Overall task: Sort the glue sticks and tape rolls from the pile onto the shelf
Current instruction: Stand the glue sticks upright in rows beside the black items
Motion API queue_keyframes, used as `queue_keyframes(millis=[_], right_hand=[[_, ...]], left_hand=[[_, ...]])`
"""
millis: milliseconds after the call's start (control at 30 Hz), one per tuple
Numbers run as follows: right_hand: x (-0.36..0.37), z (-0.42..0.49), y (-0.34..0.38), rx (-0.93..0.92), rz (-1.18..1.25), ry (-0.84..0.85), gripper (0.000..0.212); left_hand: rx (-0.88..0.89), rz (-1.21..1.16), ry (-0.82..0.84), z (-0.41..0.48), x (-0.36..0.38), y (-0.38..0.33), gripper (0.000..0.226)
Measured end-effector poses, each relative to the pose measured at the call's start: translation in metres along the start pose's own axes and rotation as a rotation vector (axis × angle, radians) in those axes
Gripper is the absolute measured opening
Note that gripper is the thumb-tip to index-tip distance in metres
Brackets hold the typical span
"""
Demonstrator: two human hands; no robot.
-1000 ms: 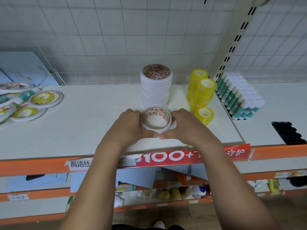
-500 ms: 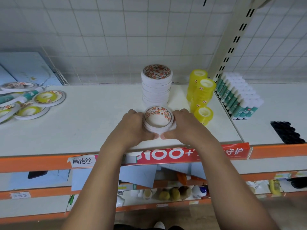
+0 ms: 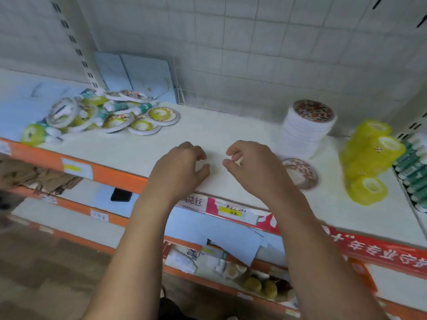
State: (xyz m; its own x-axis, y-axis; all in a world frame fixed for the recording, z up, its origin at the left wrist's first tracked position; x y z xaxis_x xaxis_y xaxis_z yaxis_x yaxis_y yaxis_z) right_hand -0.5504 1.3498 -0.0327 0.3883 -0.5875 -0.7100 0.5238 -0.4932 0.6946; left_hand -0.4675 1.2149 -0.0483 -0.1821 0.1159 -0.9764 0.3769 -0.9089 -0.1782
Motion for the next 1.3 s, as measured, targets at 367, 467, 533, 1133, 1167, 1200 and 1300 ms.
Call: queue_keyframes(millis=[367, 467, 533, 1133, 1167, 1200, 1300], right_hand=[[0.136, 0.069, 0.122, -0.168, 0.069, 0.096, 0.022], [0.163, 0.088, 0.144, -0.162, 0.074, 0.096, 0.022], [0.178, 0.1, 0.157, -0.157, 0.083, 0.082, 0.022], [0.221, 0.181, 0.191, -0.113, -0.004, -0.095, 0.021], [0.219, 0.19, 0.19, -0.105, -0.035, -0.126, 0.024], [0.218, 0.198, 0.188, -0.098, -0.075, -0.146, 0.028], [0.229, 0.218, 0.182, -0.09, -0.224, -0.074, 0.046]], left_hand=[[-0.164, 0.061, -0.071, -0.016, -0.042, 0.173, 0.03], [-0.149, 0.055, -0.074, -0.006, -0.05, 0.21, 0.031], [-0.125, 0.05, -0.093, 0.001, -0.054, 0.231, 0.03], [0.115, -0.016, -0.189, 0.067, -0.051, 0.305, 0.03], [0.135, -0.021, -0.201, 0.07, -0.051, 0.304, 0.029], [0.152, -0.024, -0.211, 0.073, -0.05, 0.304, 0.028], [0.192, -0.001, -0.204, 0.083, -0.047, 0.304, 0.033]])
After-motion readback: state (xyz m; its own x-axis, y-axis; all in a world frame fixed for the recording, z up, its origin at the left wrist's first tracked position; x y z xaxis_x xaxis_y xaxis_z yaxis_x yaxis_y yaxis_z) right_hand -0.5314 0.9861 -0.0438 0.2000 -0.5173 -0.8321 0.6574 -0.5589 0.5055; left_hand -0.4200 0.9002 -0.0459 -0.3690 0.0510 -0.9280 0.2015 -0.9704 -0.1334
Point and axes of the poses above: each hand's wrist, its own z-axis towards the middle knuckle, its own x-axis out of the palm, y = z × x, the point moved 6 cm from there along z, towards the middle knuckle, and after that the axes turned 14 degrees about z, right-handed, at the moved point
